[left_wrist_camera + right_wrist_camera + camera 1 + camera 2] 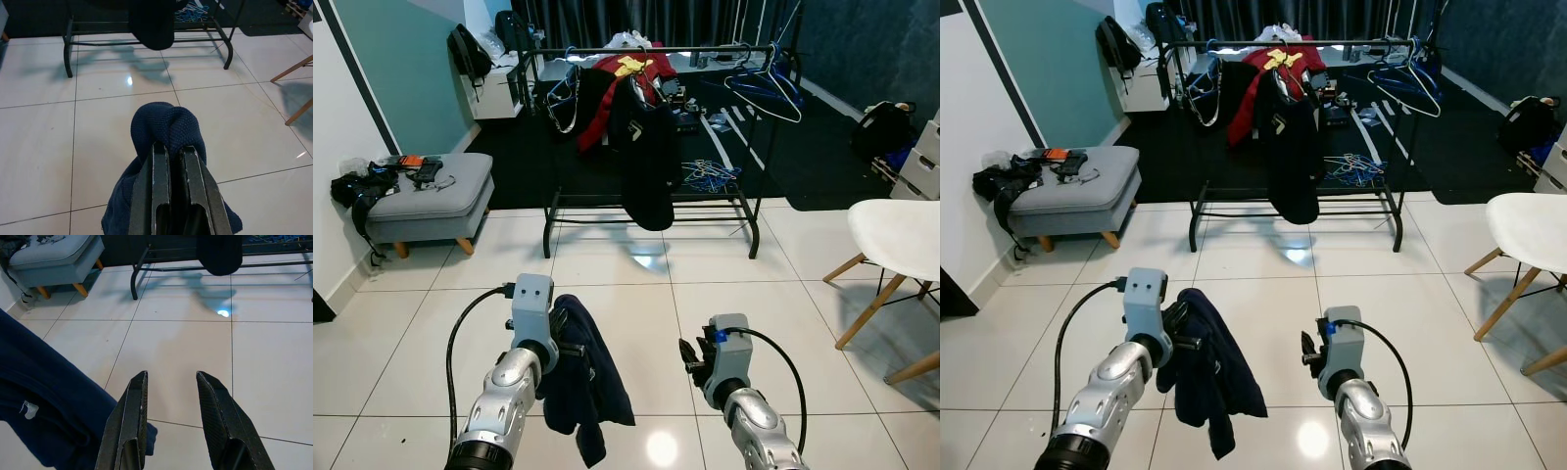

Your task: Hang hanger

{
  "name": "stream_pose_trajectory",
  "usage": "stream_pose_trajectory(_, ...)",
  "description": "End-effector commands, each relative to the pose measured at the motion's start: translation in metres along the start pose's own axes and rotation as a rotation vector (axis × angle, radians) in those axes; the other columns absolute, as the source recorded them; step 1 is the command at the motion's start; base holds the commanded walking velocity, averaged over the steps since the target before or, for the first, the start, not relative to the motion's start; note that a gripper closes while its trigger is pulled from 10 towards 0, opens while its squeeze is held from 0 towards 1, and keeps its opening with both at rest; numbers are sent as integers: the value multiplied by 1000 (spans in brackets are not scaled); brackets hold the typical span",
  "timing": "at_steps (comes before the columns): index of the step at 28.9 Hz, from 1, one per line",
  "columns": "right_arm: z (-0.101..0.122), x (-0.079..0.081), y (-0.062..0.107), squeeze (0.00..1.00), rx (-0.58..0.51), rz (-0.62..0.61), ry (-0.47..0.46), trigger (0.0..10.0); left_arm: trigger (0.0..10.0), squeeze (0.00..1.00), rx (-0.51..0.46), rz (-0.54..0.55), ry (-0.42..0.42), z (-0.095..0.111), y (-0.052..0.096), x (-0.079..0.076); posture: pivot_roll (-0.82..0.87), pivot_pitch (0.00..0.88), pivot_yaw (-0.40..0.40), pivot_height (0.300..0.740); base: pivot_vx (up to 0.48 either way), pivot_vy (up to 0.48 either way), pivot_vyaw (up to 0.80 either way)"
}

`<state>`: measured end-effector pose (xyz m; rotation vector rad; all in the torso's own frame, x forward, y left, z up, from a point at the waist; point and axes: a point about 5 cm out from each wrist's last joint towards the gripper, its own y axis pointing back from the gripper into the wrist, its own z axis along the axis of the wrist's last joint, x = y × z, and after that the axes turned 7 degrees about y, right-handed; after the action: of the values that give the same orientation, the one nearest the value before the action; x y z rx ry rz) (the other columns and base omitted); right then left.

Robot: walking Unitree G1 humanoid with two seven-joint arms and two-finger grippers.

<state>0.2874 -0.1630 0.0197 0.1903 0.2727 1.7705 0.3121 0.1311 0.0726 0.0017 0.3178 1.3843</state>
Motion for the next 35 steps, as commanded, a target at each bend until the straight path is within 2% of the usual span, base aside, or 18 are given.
stream_pose_trajectory(1,2,3,-2,0,-10,4,-6,10000,10000,0,-21,-9,3,3,-2,-1,44,0,57,740,0,0,0)
stream_pose_trajectory(8,1,2,-2,0,3,24,16,10000,10000,0,-27,-11,0,4,-2,-2,45,3,44,740,0,0,0)
stream_pose_trajectory(26,1,4,-2,0,2,17,1,10000,10000,0,-8,-41,3,0,1,-3,49,16,55,740,0,0,0)
stream_pose_trajectory(35,1,4,-4,0,7,14,-7,10000,10000,0,-12,-41,2,3,0,-2,61,9,52,740,249,0,0)
